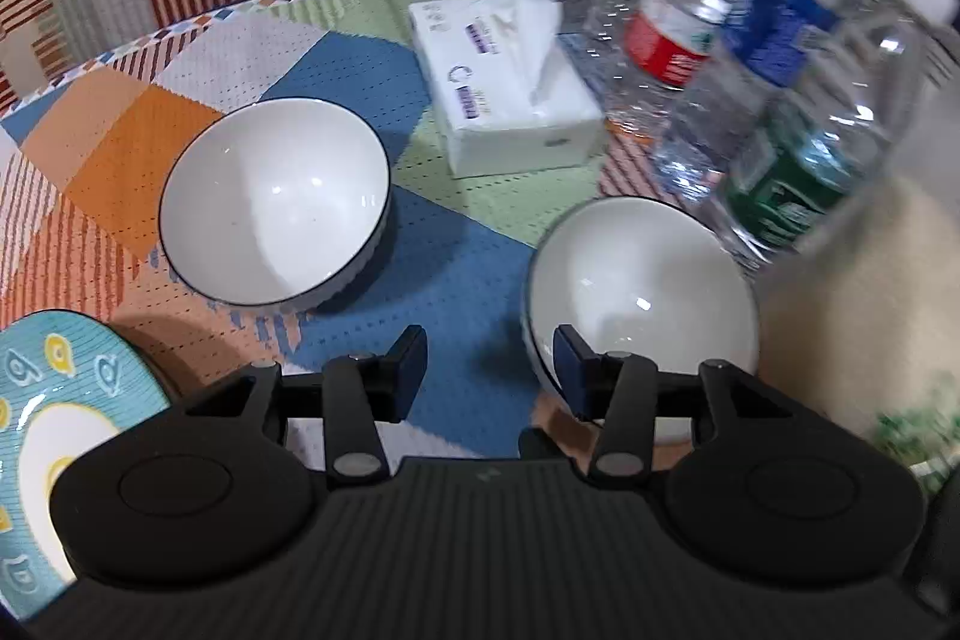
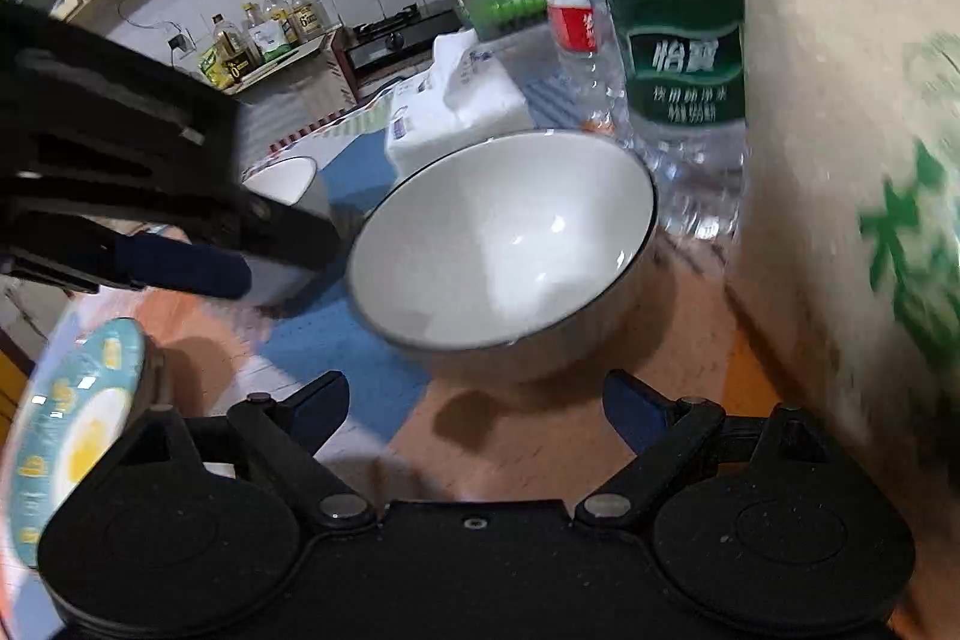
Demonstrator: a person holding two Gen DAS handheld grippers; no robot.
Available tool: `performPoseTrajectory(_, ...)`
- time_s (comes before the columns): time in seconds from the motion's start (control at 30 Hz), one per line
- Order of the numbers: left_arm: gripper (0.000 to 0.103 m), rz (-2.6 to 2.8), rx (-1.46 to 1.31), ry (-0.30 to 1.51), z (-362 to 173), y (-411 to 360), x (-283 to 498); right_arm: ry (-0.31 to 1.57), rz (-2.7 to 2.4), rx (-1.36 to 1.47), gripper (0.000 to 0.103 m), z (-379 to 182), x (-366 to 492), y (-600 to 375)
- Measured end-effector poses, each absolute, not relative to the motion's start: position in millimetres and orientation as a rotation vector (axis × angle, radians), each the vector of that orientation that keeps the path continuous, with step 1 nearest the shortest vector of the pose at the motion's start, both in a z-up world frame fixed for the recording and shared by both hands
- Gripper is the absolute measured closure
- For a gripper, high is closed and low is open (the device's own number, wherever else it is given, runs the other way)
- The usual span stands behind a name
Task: Organize plates and bowls
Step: 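Carry the held bowl and lower it into the white bowl beside the bottles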
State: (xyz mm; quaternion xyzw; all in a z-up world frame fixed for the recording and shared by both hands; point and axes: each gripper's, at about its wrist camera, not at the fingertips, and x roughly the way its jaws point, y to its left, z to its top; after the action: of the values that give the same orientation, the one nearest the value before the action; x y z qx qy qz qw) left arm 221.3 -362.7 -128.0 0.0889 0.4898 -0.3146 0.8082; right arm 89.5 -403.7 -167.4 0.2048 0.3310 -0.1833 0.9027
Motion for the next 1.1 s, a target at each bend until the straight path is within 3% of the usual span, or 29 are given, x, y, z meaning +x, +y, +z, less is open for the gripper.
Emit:
performPoseTrajectory(0.1,0.059,-0.679,0.151,1.088,-141.8,-365.6,230.9,0.682,-0.367,0.35,0.009,-171.1,98.5,-399.5)
performPoseTrajectory(0.2,0.067,-0.706,0.114,1.106,-151.2,-368.4,235.9,0.689,-0.358,0.301,0.004,-173.3,104.9,-395.2)
performPoseTrajectory(0.33,0.094,-0.773,0.013,1.145,-156.6,-366.2,240.0,0.689,-0.371,0.291,0.0,-175.1,112.0,-391.4)
performPoseTrajectory(0.77,0.095,-0.76,0.076,1.193,-140.4,-352.6,238.7,0.687,-0.403,0.22,0.001,-170.0,122.4,-390.8)
performPoseTrajectory(1.1,0.093,-0.793,0.096,1.119,-81.3,-312.6,217.0,0.634,-0.328,0.133,0.0,-123.7,113.6,-370.4)
